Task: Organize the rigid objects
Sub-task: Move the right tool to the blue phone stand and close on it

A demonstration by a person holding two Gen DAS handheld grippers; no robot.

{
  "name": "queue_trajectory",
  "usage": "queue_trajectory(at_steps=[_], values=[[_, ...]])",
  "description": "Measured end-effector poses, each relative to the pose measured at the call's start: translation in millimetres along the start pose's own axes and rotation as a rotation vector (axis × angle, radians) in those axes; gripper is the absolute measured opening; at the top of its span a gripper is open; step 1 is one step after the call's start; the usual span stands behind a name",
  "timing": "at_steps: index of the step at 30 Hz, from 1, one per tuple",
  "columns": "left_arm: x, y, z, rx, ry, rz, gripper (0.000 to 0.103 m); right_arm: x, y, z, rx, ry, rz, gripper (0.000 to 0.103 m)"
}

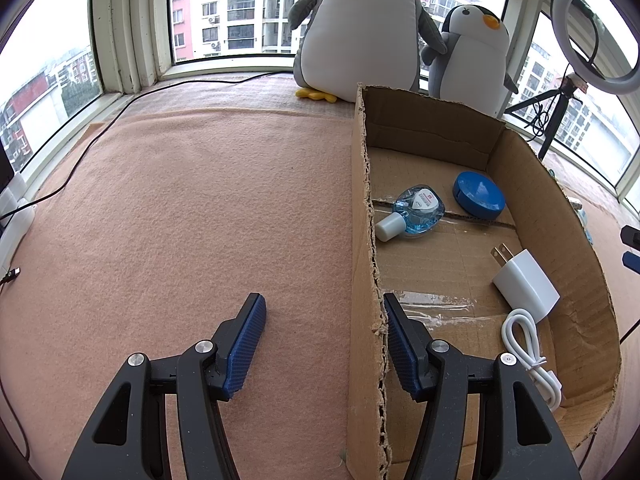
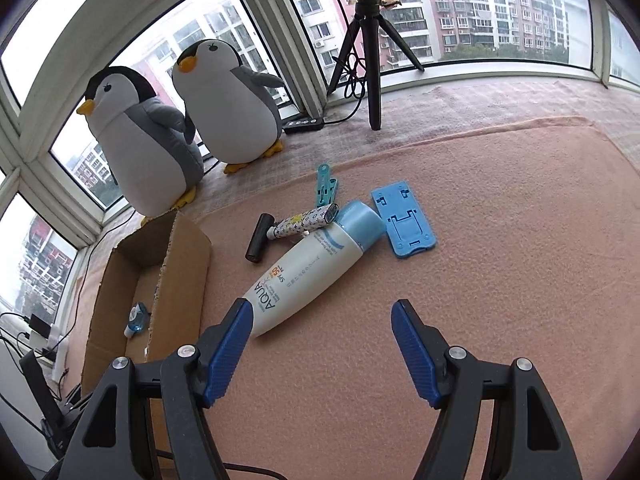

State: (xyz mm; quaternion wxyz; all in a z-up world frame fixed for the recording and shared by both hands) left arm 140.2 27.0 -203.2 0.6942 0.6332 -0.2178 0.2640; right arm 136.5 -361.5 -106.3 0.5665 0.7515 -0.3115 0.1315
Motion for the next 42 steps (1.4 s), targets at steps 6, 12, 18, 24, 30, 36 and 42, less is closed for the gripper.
queue_trajectory(at_steps=[6, 12, 18, 24, 30, 36, 42], values=[[-0.1, 0.0, 0.1, 0.0, 0.001, 0.0, 0.063, 23.0, -16.7, 13.9, -0.089, 0.033, 0.022, 0.068], [-0.2, 0.1, 0.1, 0.0, 0.0, 0.0, 0.063, 24.2, -33.5, 39.0, -0.155, 0.078, -0.019, 0.057], [-0.3, 0.1, 0.1, 0.0, 0.0, 0.0, 0.063, 15.1, -52.3, 43.4, -0.179, 0.152, -0.047, 0.051], [0.9, -0.7, 0.1, 0.002, -0.003, -0.001, 0.063, 17.9, -68.6, 38.2, -0.18, 0.211, -0.037, 0.048], [1.2, -1.0, 0.1, 0.004, -0.003, 0.0, 0.063, 32.1, -81.3, 38.4, -0.192, 0.239, -0.024, 0.046], [0.8, -0.7, 0.5, 0.003, -0.004, 0.0, 0.064, 43.5, -91.3, 37.6, -0.2, 0.256, -0.021, 0.042], [0.1, -0.3, 0.6, 0.002, -0.003, 0.0, 0.064, 47.8, -96.7, 33.7, -0.2, 0.258, -0.022, 0.033]])
Point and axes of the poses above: each gripper's, at about its wrist camera, not at the fingertips, and y roughly against the way its jaws point, z to its right, x to its top, the point moved 2 cm from there along -y, roughly the way its jaws point, and after that the axes turned 3 degrees about z, right-handed, at the moved point
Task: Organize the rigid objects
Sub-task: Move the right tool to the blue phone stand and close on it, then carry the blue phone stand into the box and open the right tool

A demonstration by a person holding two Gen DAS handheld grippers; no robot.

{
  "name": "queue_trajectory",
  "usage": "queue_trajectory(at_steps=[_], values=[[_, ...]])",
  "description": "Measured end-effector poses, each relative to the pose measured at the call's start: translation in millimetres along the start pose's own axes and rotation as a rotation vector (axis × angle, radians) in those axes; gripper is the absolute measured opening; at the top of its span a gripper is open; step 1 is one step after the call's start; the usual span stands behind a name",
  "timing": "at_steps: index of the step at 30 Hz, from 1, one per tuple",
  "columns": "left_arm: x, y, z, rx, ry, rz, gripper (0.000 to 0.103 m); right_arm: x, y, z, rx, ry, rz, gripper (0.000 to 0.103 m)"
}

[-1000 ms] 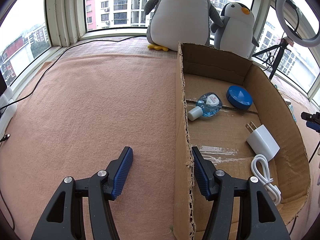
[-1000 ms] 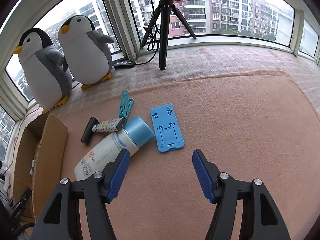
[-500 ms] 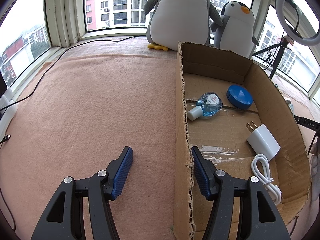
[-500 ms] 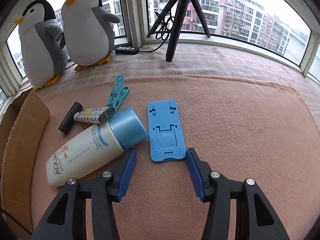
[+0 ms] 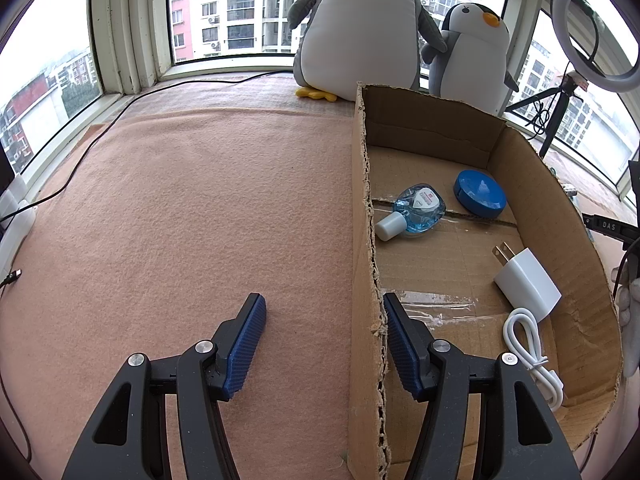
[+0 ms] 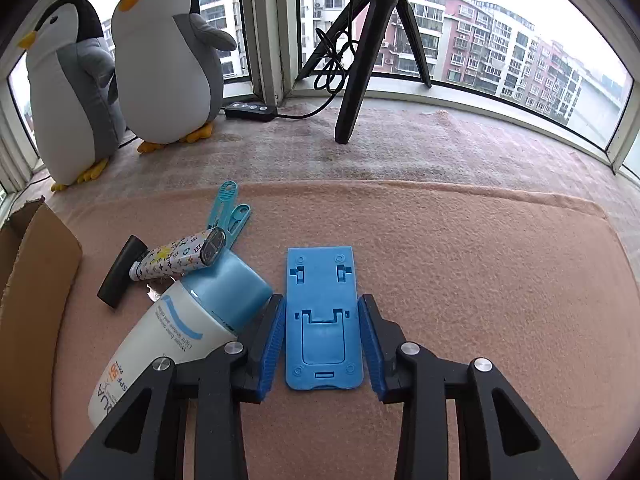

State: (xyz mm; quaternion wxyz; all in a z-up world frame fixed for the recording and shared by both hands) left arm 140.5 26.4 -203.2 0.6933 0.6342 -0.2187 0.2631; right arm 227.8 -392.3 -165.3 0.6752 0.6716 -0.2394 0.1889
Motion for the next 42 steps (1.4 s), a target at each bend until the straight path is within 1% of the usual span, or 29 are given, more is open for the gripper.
queue_trajectory(at_steps=[5, 11, 14, 22, 27, 34, 39, 42], values=[[-0.6, -0.2, -0.7, -0.001, 0.0, 0.0, 0.064, -3.8, 3.4, 1.2, 0.007, -0.013, -0.001, 0.033], [-0.3, -0.4, -1.3, -0.001, 0.0, 0.001, 0.064, -17.3, 15.9, 2.4, 0.017, -0.038, 0.002, 0.033], [-0.6, -0.2, -0.9, -0.001, 0.0, 0.001, 0.064, -25.7, 26.4, 3.2, 0.016, -0.048, 0.014, 0.033], [-0.7, -0.2, -1.0, -0.001, 0.0, 0.001, 0.064, -41.2, 62.1, -5.0, 0.055, -0.06, 0.052, 0.033], [-0.4, -0.5, -1.4, -0.001, 0.0, 0.001, 0.064, -38.8, 89.8, -26.2, 0.093, -0.03, 0.096, 0.033], [-0.7, -0.3, -1.1, -0.002, 0.0, 0.001, 0.064, -30.2, 123.0, -68.6, 0.176, 0.031, 0.15, 0.033], [-0.9, -0.2, -1.0, -0.002, 0.0, 0.001, 0.064, -23.5, 139.8, -99.8, 0.228, 0.083, 0.175, 0.033], [-0.9, -0.2, -1.0, -0.002, 0.0, 0.002, 0.064, -21.8, 142.8, -116.7, 0.253, 0.104, 0.18, 0.033]])
Point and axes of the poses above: each gripper's, at about its wrist camera, not at the fingertips, and y roughly against the way its jaws point, z to its right, x to its top, the point moved 2 cm from there along -y, roughly the way its jaws point, and after that the axes turned 3 degrees about z, right-handed, at the moved point
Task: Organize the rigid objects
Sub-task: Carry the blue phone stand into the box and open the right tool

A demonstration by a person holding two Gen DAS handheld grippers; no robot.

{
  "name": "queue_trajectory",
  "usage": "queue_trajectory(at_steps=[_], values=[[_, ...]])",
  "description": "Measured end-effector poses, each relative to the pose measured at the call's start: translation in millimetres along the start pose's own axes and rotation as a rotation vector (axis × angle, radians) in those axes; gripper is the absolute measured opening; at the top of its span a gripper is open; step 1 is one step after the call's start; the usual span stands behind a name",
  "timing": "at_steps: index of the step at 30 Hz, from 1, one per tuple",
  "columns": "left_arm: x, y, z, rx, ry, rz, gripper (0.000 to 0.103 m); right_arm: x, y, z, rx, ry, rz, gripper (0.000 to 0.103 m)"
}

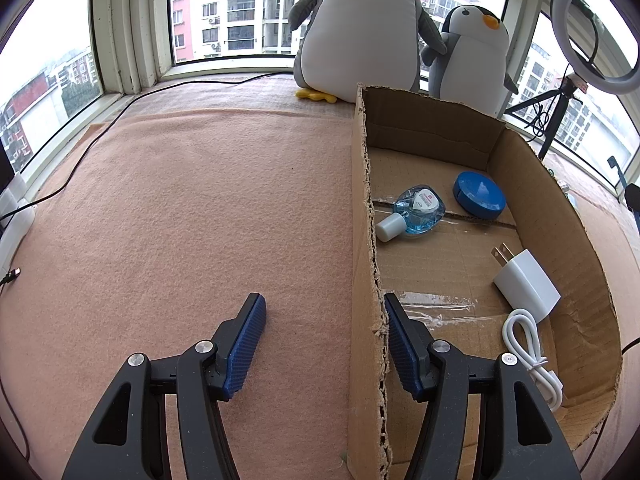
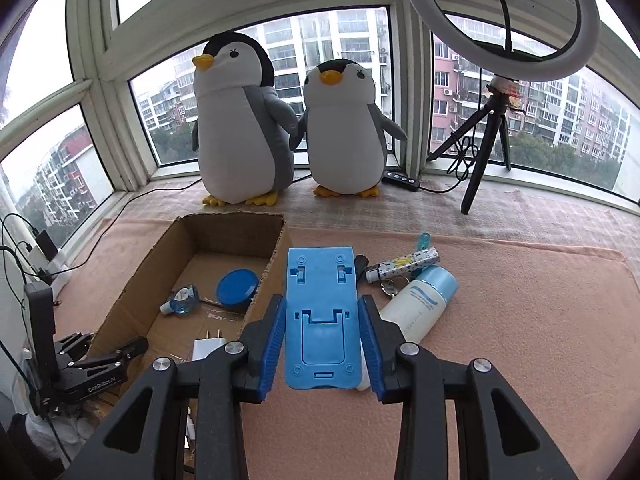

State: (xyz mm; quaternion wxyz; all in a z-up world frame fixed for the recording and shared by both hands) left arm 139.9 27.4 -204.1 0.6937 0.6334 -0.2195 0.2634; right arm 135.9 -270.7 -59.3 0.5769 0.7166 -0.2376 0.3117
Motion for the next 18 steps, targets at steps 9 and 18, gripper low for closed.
queue_trajectory(at_steps=[9, 18], values=[[-0.2, 0.0, 0.0, 0.0, 0.0, 0.0, 0.064, 2.9, -16.1, -50.6, 0.081, 0.067, -0.027, 0.033], [-0.4, 0.0, 0.0, 0.0, 0.0, 0.0, 0.064, -1.5, -44.8, -96.0, 0.146, 0.12, -0.09, 0.033]])
Point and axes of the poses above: each gripper's, at about its wrist camera, not at the fingertips, and y roughly against the way its jaws point, z to its right, x to its top, the point moved 2 cm from there along -y, roughly the way its jaws point, and after that the axes turned 3 degrees about z, right-handed, at the moved point
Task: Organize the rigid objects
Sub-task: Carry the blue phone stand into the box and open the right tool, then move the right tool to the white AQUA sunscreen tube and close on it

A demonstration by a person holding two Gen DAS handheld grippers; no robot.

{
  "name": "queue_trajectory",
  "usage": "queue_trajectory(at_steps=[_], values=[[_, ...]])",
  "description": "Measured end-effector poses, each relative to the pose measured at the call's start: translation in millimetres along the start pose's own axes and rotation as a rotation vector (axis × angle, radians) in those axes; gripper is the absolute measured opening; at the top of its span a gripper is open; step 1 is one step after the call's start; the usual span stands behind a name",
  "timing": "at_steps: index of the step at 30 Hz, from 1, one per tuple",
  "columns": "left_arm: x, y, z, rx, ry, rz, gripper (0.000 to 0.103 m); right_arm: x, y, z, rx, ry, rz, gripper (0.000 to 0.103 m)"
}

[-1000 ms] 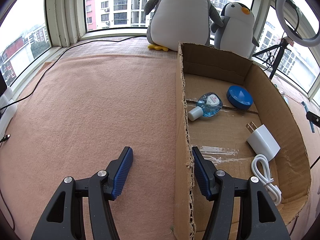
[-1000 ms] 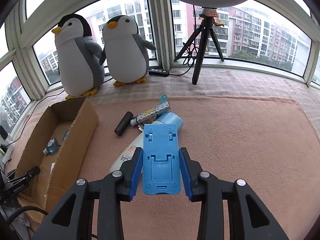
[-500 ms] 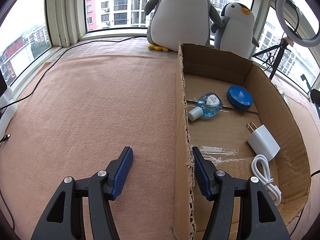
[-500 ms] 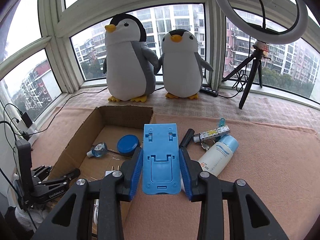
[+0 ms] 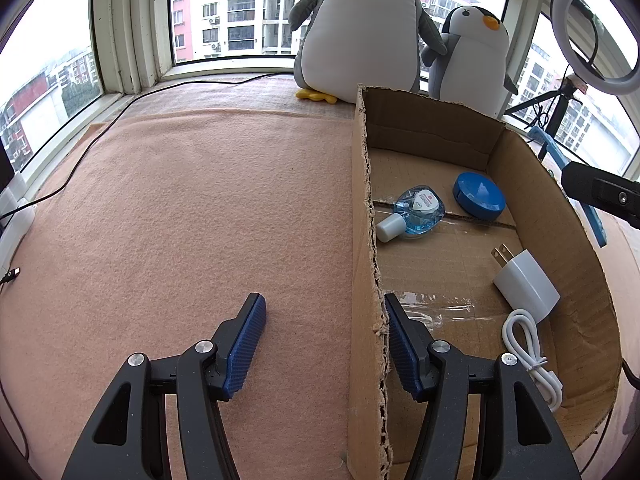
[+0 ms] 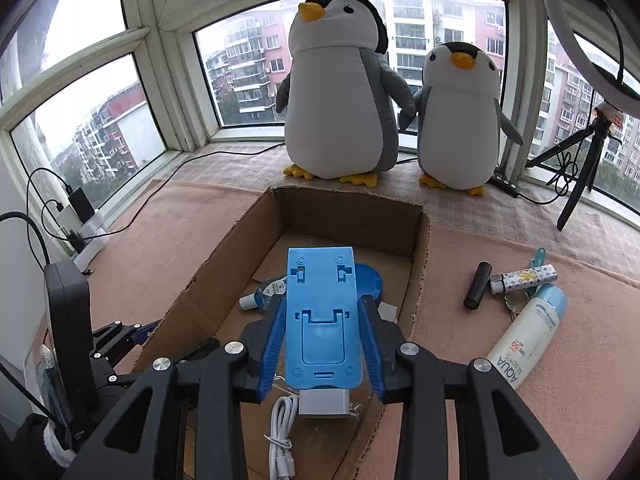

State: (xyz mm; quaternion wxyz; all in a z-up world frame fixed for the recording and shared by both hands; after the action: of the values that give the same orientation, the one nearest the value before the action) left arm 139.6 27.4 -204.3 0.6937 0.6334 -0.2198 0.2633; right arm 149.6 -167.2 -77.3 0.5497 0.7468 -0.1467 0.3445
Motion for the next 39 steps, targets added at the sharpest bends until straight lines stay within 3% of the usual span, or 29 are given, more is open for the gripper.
queue_trajectory(at_steps=[10, 12, 14, 25, 32, 39], values=[[-0.3, 0.1, 0.0, 0.0, 0.0, 0.0, 0.064, -0.1, -12.8, -15.1, 0.024, 0.009, -0.02, 0.034], [0.0, -0.2, -0.5, 0.0, 0.0, 0.0, 0.064, 0.7, -11.6, -16.2, 0.024, 0.014, -0.014, 0.04], [-0.3, 0.1, 0.0, 0.0, 0.0, 0.001, 0.064, 1.5, -10.3, -17.4, 0.022, 0.018, -0.005, 0.059], [1.0, 0.4, -0.7, 0.0, 0.0, 0.001, 0.064, 1.7, -7.5, -11.3, 0.006, -0.011, 0.002, 0.064], [0.9, 0.5, -0.7, -0.001, 0.0, 0.001, 0.064, 3.1, 15.7, 18.2, -0.025, -0.094, 0.052, 0.065], [1.6, 0.0, -0.6, -0.002, 0.0, 0.001, 0.064, 4.6, 42.5, 81.5, -0.071, -0.246, 0.089, 0.065]])
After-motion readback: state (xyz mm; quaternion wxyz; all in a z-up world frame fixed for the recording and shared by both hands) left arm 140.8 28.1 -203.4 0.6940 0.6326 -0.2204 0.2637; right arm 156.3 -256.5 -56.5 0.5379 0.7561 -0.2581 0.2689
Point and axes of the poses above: each gripper's, at about its wrist camera, not at the fingertips, and y roughly against the way its jaws point, z to its right, x to its top, the point moved 2 cm from there along -y, roughly the way its jaws point, and after that the axes turned 3 degrees about z, right-handed, at the moved point
